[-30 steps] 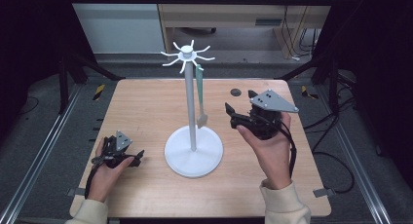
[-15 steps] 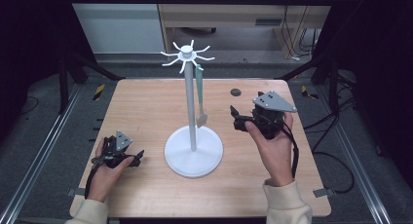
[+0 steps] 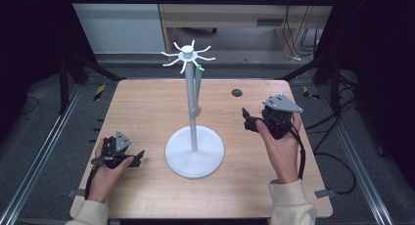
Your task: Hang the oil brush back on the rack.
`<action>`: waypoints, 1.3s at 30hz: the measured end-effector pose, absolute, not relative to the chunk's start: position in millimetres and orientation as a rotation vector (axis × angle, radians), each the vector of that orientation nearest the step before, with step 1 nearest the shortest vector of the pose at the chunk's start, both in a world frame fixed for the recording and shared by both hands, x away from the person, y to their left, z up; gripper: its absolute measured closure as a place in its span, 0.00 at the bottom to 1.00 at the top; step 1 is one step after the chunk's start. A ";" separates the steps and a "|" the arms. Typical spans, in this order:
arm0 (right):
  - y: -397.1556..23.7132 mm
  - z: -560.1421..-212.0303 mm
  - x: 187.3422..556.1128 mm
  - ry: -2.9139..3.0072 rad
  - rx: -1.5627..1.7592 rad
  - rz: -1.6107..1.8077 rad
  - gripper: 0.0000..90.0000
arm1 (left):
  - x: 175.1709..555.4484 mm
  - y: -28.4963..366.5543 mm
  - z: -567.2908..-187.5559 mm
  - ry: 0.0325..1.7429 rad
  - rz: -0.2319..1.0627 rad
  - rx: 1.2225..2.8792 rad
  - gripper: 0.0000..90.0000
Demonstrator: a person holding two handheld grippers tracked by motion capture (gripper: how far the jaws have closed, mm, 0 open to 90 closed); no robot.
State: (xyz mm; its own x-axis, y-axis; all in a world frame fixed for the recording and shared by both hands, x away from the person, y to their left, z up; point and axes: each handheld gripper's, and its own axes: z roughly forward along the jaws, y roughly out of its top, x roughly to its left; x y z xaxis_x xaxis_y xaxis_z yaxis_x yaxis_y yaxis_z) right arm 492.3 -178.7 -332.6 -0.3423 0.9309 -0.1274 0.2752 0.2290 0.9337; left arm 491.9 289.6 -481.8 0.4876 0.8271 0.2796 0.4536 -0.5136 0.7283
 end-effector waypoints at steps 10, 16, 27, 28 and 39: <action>-195.1 -356.6 503.6 1.778 1.196 1.070 0.10 | 491.9 289.7 -481.6 1.051 0.839 2.152 0.04; -201.1 -366.2 506.5 1.789 1.217 1.055 0.11 | 491.8 289.7 -481.5 1.050 0.838 2.151 0.04; -204.2 -384.5 510.6 1.834 1.239 1.015 0.13 | 491.9 290.4 -481.2 1.048 0.842 2.151 0.04; -204.4 -386.1 510.8 1.835 1.239 1.012 0.13 | 491.8 290.3 -481.3 1.050 0.839 2.149 0.04; -205.4 -403.1 514.5 1.880 1.260 0.974 0.11 | 491.7 291.4 -480.3 1.051 0.851 2.139 0.04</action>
